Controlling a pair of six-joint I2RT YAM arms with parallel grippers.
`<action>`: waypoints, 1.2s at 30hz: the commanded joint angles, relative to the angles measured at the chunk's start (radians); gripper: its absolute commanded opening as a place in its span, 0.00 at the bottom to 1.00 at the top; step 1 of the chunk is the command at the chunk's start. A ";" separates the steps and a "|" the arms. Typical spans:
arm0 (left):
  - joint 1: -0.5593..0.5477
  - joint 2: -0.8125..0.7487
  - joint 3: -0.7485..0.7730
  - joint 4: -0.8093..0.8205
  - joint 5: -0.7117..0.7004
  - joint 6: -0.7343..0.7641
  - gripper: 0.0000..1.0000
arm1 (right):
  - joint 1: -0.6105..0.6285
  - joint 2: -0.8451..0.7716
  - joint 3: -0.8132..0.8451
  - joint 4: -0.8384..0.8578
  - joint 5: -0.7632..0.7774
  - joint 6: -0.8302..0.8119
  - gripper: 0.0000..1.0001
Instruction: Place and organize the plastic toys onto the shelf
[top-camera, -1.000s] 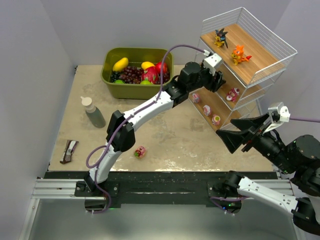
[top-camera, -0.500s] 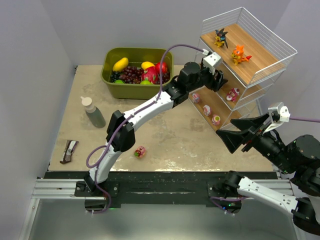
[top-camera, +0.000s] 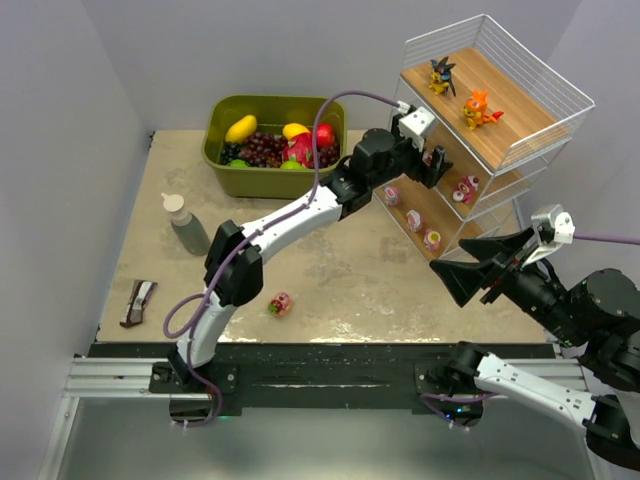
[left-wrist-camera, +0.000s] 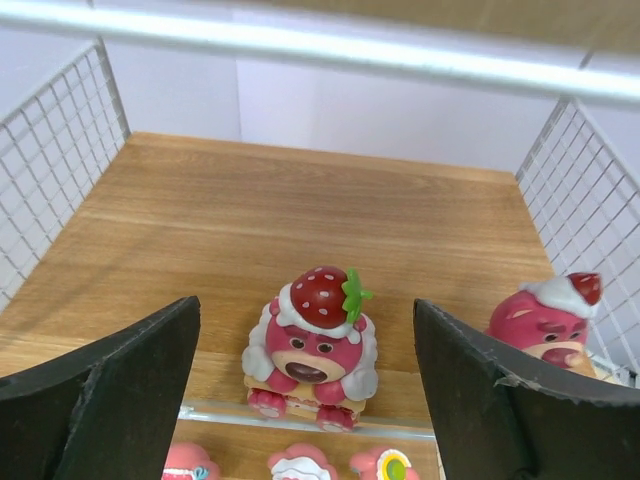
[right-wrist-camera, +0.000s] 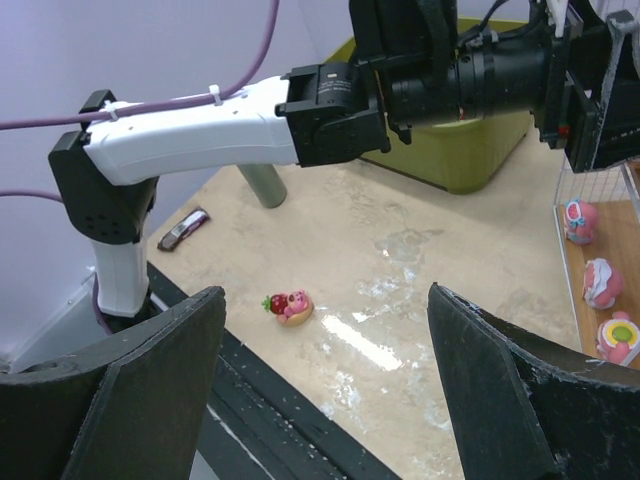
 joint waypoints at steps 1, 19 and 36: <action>0.006 -0.109 -0.021 0.103 -0.019 -0.008 0.93 | 0.004 0.004 -0.004 0.020 0.022 0.000 0.86; 0.004 -0.647 -0.741 0.255 -0.155 -0.109 0.96 | 0.002 -0.020 -0.039 0.044 0.002 0.036 0.86; -0.020 -1.225 -1.427 -0.530 -0.663 -0.785 0.89 | 0.002 0.000 -0.200 0.167 -0.070 0.058 0.86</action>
